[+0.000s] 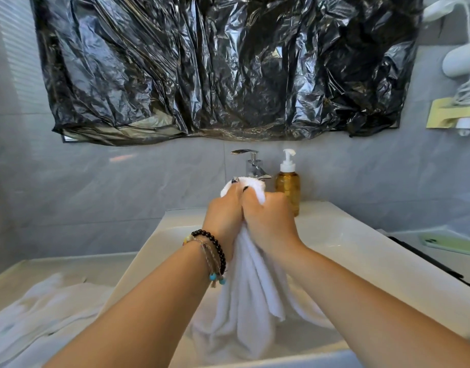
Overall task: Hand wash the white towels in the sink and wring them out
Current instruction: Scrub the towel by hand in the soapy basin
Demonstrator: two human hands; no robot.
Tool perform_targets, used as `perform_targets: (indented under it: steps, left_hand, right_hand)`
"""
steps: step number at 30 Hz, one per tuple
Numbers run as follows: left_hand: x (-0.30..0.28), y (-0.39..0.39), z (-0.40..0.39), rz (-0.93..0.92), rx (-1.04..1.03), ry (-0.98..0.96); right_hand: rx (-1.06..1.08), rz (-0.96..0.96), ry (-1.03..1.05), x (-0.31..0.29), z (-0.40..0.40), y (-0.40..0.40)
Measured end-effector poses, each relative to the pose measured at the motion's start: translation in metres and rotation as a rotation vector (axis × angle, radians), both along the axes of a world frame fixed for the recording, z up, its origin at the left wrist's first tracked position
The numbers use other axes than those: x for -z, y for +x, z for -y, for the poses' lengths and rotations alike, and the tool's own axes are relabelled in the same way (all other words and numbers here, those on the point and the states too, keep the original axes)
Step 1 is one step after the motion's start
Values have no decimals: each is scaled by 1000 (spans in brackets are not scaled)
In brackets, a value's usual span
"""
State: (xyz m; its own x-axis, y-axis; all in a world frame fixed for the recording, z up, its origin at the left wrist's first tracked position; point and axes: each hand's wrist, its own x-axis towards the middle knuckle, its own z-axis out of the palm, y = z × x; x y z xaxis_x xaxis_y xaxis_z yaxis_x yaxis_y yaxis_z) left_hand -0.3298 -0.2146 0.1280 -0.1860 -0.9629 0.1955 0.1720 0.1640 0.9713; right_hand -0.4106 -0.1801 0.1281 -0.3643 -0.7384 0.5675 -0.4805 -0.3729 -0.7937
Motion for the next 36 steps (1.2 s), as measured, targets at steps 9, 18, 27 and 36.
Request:
perform_targets:
  steps: [9, 18, 27, 36]
  left_hand:
    - [20, 14, -21, -74, 44, 56]
    - [27, 13, -52, -65, 82, 47]
    - [31, 18, -65, -89, 69, 93]
    - [35, 33, -70, -151, 114, 69]
  right_hand:
    - [-19, -53, 0, 17, -43, 21]
    - [52, 35, 234, 16, -7, -2]
    - [42, -7, 208, 13, -19, 3]
    - [-3, -54, 142, 16, -64, 32]
